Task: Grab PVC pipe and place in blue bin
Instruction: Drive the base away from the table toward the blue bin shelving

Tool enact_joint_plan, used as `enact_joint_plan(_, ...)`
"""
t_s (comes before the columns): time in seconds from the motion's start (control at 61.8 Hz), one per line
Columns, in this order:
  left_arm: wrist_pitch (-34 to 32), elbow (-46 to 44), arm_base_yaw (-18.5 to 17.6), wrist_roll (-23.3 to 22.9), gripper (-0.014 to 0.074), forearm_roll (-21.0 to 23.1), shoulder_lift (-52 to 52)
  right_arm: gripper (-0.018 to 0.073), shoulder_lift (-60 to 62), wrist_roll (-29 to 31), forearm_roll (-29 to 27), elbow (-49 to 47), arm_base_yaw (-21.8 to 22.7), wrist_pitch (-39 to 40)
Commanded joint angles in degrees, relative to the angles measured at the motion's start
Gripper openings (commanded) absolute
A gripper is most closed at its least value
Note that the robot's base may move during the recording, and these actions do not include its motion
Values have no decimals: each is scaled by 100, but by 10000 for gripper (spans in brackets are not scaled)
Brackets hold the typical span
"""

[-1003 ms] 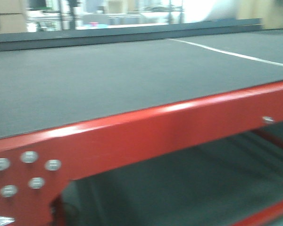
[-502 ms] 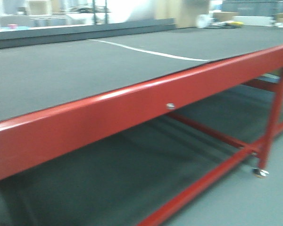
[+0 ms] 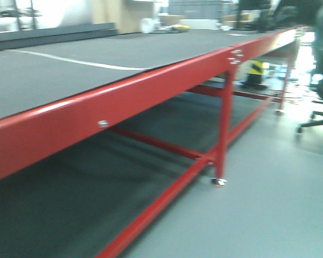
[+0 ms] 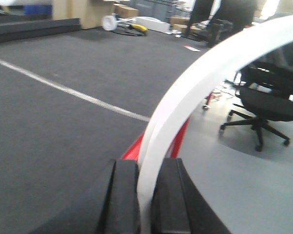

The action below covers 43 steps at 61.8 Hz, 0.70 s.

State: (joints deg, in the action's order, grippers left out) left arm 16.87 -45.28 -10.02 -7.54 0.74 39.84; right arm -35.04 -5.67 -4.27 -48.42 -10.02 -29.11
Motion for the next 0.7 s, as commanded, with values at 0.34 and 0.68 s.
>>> enact_joint_plan(0.34, -166, 0, 13, -6, -111, 14, -14, -168, 38, 30, 66, -12, 4, 173)
enact_joint_plan(0.68, -166, 0, 13, -6, -111, 14, -14, -168, 38, 30, 66, -12, 4, 173)
